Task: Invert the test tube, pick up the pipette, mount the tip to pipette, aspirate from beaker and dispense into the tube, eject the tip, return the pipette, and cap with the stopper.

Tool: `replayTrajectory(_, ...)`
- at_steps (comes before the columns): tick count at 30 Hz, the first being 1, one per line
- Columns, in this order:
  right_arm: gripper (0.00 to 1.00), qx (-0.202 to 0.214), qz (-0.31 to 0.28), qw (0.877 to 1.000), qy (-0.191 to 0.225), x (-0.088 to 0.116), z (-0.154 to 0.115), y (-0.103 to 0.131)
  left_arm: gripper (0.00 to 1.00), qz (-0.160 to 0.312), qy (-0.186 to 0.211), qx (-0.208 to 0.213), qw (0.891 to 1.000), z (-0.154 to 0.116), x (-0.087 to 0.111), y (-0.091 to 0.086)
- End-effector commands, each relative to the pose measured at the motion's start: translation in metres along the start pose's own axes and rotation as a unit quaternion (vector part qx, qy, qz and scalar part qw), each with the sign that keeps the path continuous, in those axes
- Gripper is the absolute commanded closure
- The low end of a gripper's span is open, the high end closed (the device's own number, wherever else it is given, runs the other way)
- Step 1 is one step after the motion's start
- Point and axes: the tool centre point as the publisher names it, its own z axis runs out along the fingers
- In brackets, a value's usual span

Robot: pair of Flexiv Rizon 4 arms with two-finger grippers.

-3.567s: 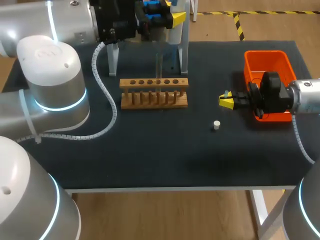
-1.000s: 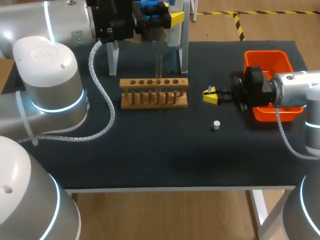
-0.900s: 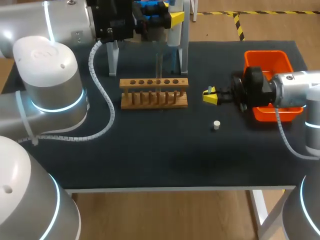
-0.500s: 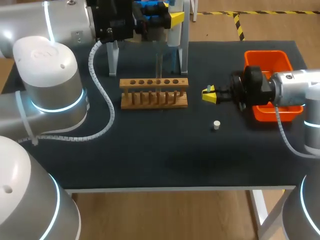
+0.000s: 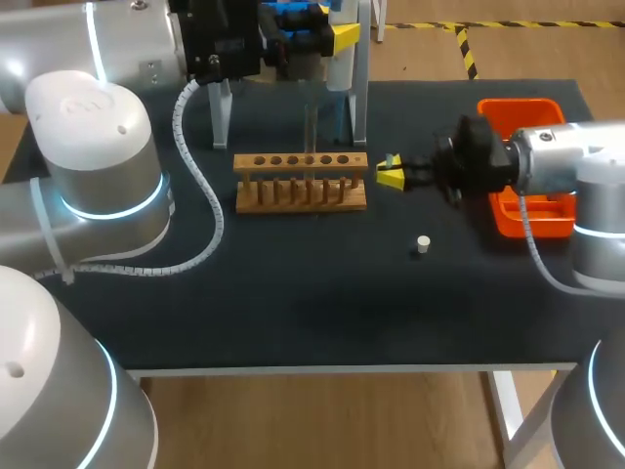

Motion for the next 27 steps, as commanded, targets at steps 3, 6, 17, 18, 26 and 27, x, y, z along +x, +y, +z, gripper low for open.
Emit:
replayTrajectory(3, 1.00, -0.002, 0.002, 1.000, 0.007, -0.011, 0.018, 0.000, 1.00, 0.000, 0.002, -0.001, 1.000, -0.002, -0.001, -0.001)
replayTrajectory(6, 1.00, -0.005, 0.006, 1.000, 0.015, -0.011, 0.027, 0.003, 1.00, 0.000, 0.002, -0.001, 1.000, -0.002, -0.001, -0.001)
replayTrajectory(17, 1.00, -0.008, 0.014, 1.000, 0.026, 0.000, 0.044, 0.003, 1.00, 0.000, 0.002, -0.001, 1.000, -0.002, -0.001, -0.001)
replayTrajectory(18, 1.00, -0.008, 0.015, 1.000, 0.026, 0.000, 0.045, 0.003, 1.00, 0.000, 0.002, -0.001, 1.000, -0.002, -0.001, -0.001)
replayTrajectory(26, 1.00, -0.006, 0.016, 0.999, 0.032, 0.004, 0.055, 0.010, 1.00, 0.000, 0.002, -0.001, 1.000, -0.002, -0.001, -0.001)
replayTrajectory(27, 1.00, -0.006, 0.016, 0.999, 0.032, 0.004, 0.056, 0.011, 1.00, 0.000, 0.002, -0.001, 1.000, -0.002, -0.001, -0.001)
